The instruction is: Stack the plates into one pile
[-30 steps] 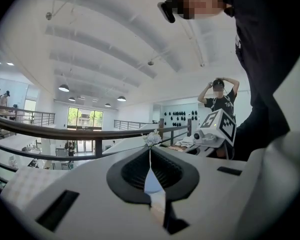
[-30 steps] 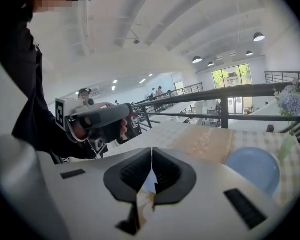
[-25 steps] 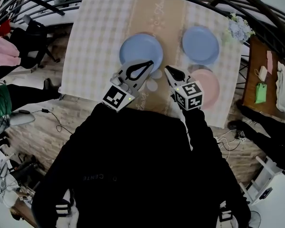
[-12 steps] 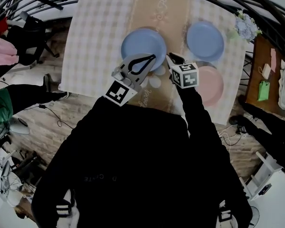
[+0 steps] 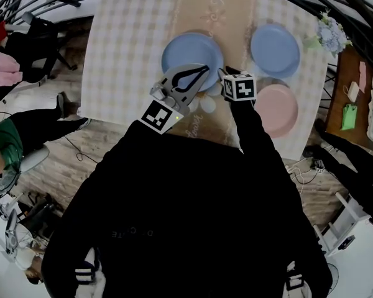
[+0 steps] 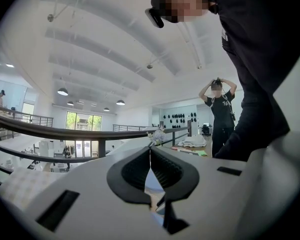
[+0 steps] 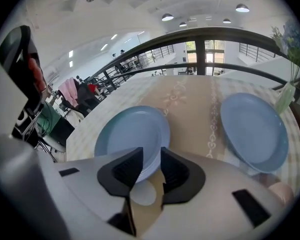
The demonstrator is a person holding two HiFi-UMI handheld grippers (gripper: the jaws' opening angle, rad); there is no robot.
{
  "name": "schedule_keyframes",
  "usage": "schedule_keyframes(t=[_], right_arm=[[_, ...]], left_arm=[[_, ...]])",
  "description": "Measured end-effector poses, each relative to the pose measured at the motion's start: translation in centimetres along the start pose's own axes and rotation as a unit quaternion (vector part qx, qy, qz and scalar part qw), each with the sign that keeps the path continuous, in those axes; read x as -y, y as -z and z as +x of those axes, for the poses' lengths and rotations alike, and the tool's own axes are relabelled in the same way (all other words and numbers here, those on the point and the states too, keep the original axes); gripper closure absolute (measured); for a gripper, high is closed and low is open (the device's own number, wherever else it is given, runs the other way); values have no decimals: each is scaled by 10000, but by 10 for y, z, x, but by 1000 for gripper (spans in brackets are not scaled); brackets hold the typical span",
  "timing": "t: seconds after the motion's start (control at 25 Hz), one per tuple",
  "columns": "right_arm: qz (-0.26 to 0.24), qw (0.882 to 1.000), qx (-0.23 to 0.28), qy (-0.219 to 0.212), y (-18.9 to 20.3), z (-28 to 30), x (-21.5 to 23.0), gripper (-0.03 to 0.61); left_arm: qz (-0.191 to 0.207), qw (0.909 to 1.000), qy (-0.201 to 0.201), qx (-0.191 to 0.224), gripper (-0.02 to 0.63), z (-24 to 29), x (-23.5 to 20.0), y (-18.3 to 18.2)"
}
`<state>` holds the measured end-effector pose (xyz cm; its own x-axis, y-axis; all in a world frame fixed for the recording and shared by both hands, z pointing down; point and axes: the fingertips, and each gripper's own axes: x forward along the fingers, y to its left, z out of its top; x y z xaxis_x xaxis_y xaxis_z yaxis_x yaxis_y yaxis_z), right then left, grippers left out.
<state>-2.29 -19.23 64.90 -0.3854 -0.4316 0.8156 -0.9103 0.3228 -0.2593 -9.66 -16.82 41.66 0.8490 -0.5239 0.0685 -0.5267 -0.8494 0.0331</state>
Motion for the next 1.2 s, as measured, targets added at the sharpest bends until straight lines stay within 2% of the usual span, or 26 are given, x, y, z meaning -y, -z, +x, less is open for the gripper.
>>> schedule_keyframes(t=[0.28, 0.44, 1.04, 1.2], right_arm=[[365, 9983, -352, 272, 15, 25, 13, 411], [306, 9971, -564, 417, 20, 38, 15, 402], [395, 9920, -1008, 653, 35, 66, 15, 443], [494, 9915, -989, 681, 36, 68, 15, 448]], left_arm=[[-36, 10000, 86, -1, 592, 2, -10, 4], [-73, 9998, 150, -69, 592, 0, -15, 11], [-190, 9995, 189, -161, 592, -10, -28, 22], [-216, 9995, 154, -162, 592, -12, -32, 22]])
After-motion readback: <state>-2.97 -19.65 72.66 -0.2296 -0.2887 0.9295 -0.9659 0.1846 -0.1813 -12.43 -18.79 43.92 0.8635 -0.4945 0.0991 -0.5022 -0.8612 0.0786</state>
